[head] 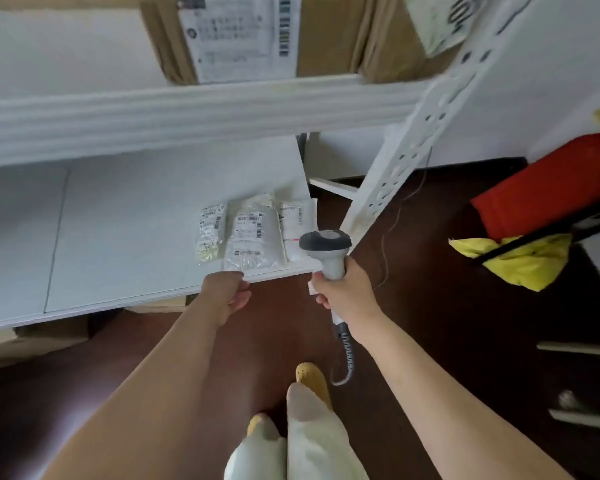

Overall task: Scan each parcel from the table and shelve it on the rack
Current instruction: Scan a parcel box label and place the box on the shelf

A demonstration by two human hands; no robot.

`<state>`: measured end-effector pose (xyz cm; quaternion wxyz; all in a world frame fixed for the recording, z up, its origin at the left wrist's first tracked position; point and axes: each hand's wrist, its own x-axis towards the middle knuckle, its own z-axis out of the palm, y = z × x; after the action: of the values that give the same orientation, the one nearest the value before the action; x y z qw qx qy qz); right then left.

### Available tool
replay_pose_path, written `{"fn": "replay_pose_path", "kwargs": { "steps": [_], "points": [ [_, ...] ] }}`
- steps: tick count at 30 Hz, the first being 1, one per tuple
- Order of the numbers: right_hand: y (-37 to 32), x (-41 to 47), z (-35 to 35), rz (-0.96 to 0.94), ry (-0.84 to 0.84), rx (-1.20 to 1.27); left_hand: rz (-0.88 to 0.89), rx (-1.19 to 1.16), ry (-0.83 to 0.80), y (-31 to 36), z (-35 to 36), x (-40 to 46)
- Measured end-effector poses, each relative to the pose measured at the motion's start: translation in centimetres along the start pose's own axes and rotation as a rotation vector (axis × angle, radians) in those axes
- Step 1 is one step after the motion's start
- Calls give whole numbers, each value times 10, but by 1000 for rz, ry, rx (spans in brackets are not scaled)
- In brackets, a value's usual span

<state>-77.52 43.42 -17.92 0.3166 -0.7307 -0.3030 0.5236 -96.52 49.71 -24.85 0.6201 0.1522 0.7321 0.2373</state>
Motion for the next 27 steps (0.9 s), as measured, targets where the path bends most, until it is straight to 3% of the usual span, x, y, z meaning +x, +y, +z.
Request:
{"fn": "replay_pose_path", "kwargs": {
  "steps": [8, 15, 22, 27],
  "points": [
    [-39, -110, -128, 50, 162, 148, 15, 116, -218, 24, 101, -159],
    [-26, -154, -284, -47, 378, 305, 121, 232, -309, 24, 239, -249],
    [38, -207, -492, -66, 565, 402, 180, 331, -423, -49, 446, -339],
    [78, -242, -622, -47, 725, 482, 164, 476, -631, -109, 575, -428]
  ]
}}
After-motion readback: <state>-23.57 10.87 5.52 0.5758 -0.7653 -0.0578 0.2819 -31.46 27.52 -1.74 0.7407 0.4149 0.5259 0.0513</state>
